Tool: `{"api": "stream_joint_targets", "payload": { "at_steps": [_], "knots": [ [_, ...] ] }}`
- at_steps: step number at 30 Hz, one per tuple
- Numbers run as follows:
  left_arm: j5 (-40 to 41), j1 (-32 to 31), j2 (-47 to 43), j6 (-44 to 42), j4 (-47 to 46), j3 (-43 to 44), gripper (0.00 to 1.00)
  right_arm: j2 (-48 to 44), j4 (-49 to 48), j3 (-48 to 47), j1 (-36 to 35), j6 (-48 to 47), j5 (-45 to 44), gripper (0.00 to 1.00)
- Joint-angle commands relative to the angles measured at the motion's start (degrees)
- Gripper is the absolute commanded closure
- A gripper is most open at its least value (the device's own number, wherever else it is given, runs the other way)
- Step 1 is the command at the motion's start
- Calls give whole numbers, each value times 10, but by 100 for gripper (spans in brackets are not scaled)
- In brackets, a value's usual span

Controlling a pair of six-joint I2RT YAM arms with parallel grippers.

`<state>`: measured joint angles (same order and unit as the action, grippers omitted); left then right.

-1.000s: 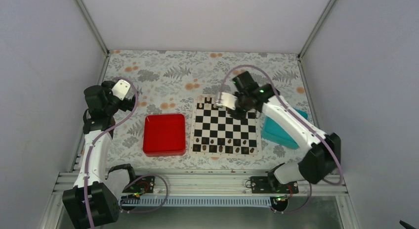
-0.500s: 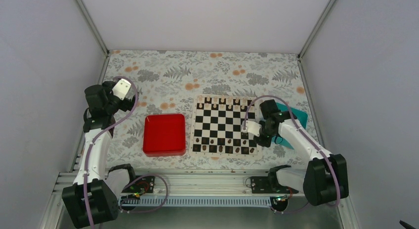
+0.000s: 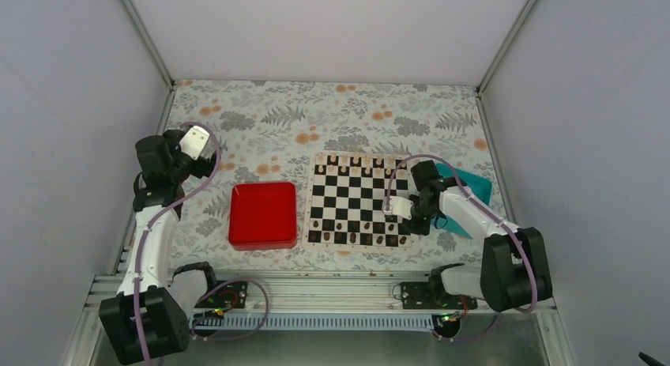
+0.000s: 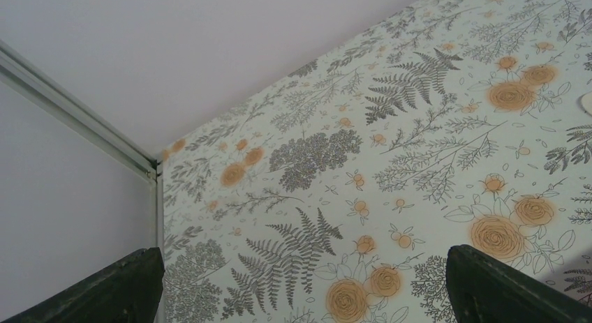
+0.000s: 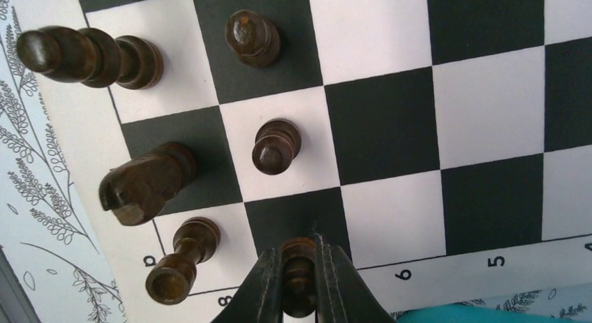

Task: Set up the chess pieces on the board
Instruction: Place the chess piece on the chessboard.

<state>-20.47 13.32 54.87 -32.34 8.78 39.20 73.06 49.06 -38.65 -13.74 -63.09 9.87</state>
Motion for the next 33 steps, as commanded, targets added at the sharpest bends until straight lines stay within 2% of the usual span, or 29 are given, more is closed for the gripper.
{"api": "stream_joint_targets", "payload": {
  "at_steps": [1,22,28,33],
  "knots": [
    [-2,-1,2,1,-1,16,0,11,-4,-17,3,-15,22,93],
    [-4,-2,3,-2,0,15,0,57,0,-29,-2,-26,23,93],
    [-5,-1,6,-2,-2,14,0,67,-5,-30,-3,-22,20,91],
    [-5,-2,7,-3,-2,14,0,62,5,-34,-3,-21,14,83]
  ]
}}
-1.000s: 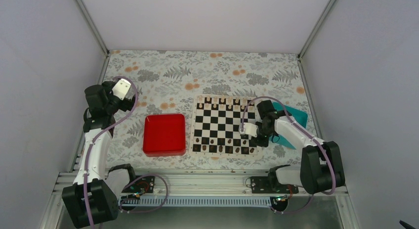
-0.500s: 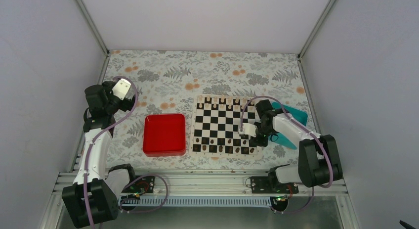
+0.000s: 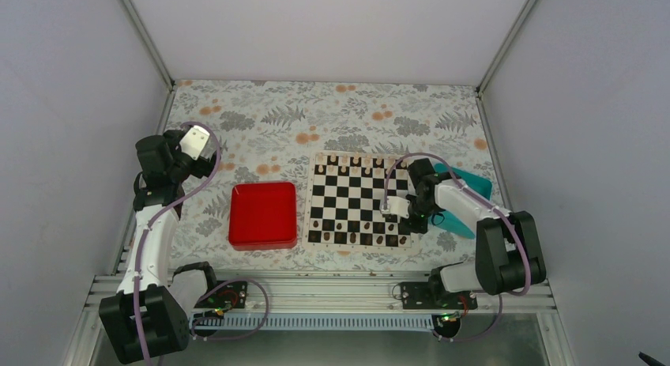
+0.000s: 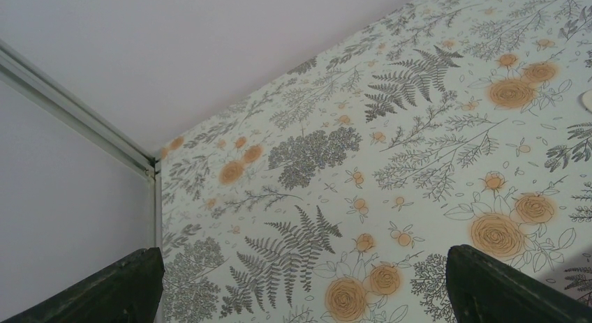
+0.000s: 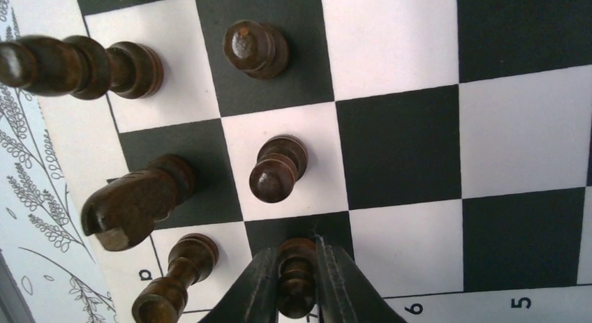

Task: Set up the chess pieces on the board
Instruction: Place the chess piece on the chessboard, then reset both arms

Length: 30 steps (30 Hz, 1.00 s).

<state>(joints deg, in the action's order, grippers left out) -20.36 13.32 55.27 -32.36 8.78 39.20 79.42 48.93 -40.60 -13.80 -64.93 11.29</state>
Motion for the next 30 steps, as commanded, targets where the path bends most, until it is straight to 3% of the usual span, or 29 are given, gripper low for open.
{"api": "stream_joint_targets", "payload": {
  "at_steps": [1,9,13,14,16,19,22,30],
  "knots": [
    [-6,-1,2,-3,-2,15,0,-8,8,-17,-3,-2,-1,81],
    [-7,-1,2,-3,-2,15,0,-55,85,-69,-5,4,3,61],
    [-7,-1,2,-2,-3,17,0,-74,149,-147,-8,12,18,51],
    [-7,-1,1,-2,-3,17,0,-77,160,-181,-7,18,28,44],
    [-7,-1,2,-2,-3,18,0,-73,173,-260,-7,40,52,3],
    [-4,-1,4,-1,-2,23,0,-61,141,-383,-7,103,61,0],
    [-2,-1,7,1,-2,26,0,-64,89,-436,-7,145,82,0],
    [-4,-2,5,4,2,25,0,-77,-183,-321,-8,252,24,0]
  ]
}}
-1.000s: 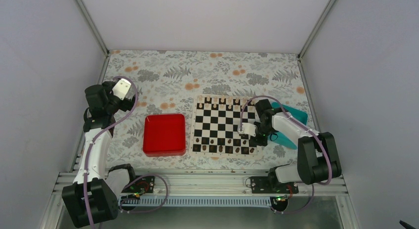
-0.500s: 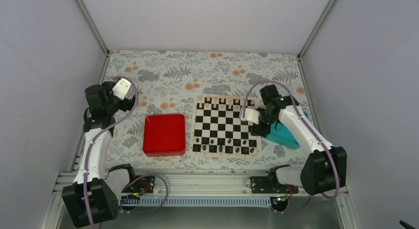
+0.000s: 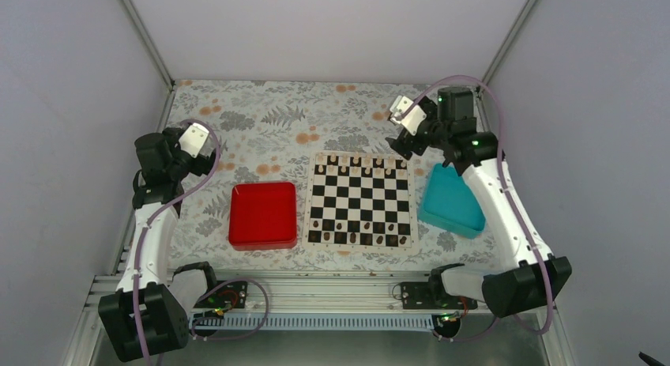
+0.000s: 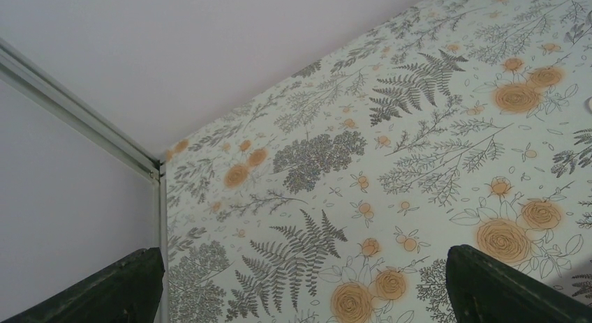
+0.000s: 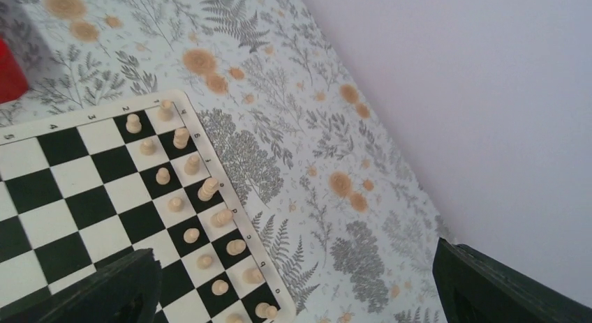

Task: Set up the chess pieces on the board
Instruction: Reset both arms

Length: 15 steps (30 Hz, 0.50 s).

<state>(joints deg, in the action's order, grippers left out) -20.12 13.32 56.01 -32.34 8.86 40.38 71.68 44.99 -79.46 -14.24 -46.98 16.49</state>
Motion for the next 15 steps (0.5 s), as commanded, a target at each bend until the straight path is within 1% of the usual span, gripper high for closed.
{"api": "stream_joint_targets", "payload": {
  "at_steps": [1,6,7,11,15],
  "knots": [
    [-6,-1,-3,3,0,11,0,-3,-156,83,-2,70,-20,0],
    [-5,-1,-11,2,-1,6,0,-18,-240,134,-2,103,6,0],
    [-6,-2,-9,2,-1,6,0,-21,-262,140,-2,112,0,0],
    [-7,-1,-3,2,0,8,0,-25,-278,140,-2,121,-41,0],
    [-9,-1,0,1,1,6,0,-34,-292,148,-3,127,-39,0]
  ]
}}
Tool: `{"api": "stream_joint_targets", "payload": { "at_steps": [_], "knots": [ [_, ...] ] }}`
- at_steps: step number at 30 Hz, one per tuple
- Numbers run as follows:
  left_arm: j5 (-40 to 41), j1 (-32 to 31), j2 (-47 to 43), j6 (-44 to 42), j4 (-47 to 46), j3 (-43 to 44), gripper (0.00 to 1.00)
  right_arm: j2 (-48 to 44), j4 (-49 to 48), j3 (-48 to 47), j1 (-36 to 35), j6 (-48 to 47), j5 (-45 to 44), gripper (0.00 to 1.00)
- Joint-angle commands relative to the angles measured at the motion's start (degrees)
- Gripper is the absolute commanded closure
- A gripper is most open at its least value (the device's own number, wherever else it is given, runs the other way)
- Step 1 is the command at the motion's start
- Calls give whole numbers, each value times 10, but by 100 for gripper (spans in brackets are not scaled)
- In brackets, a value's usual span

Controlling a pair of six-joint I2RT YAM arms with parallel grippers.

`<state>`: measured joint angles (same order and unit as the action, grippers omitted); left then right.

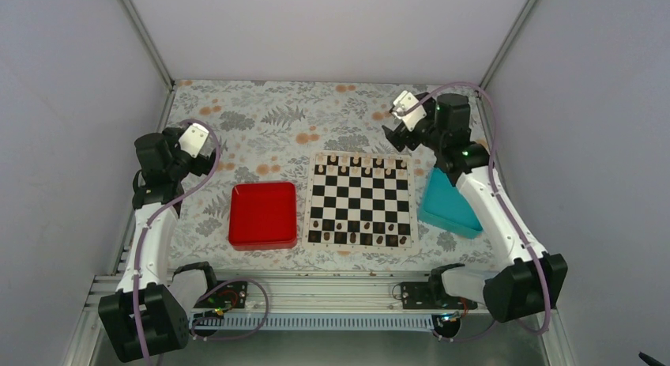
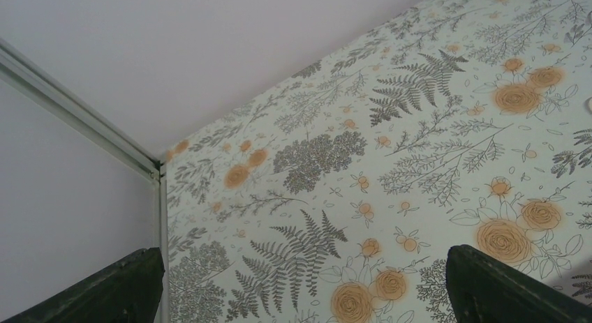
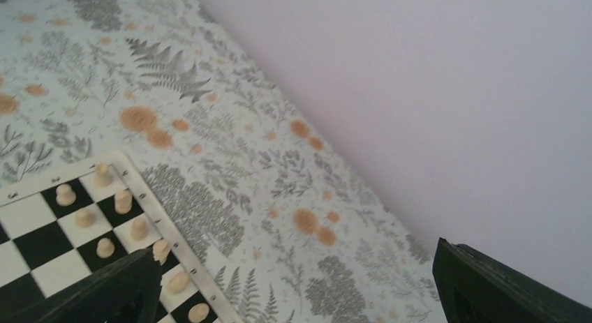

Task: Set up the chess pieces on the board
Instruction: Reset both arms

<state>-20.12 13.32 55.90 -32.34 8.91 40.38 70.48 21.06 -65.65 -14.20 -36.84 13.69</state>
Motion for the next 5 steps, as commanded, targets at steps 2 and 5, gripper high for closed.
{"api": "stream_joint_targets", "payload": {
  "at_steps": [2,5],
  "knots": [
    [-8,-1,-7,2,-1,3,0,-19,-50,10,-4,25,-9,0],
    [-9,-1,-11,2,-2,-1,0,-17,-44,8,-3,19,-7,0]
  ]
}}
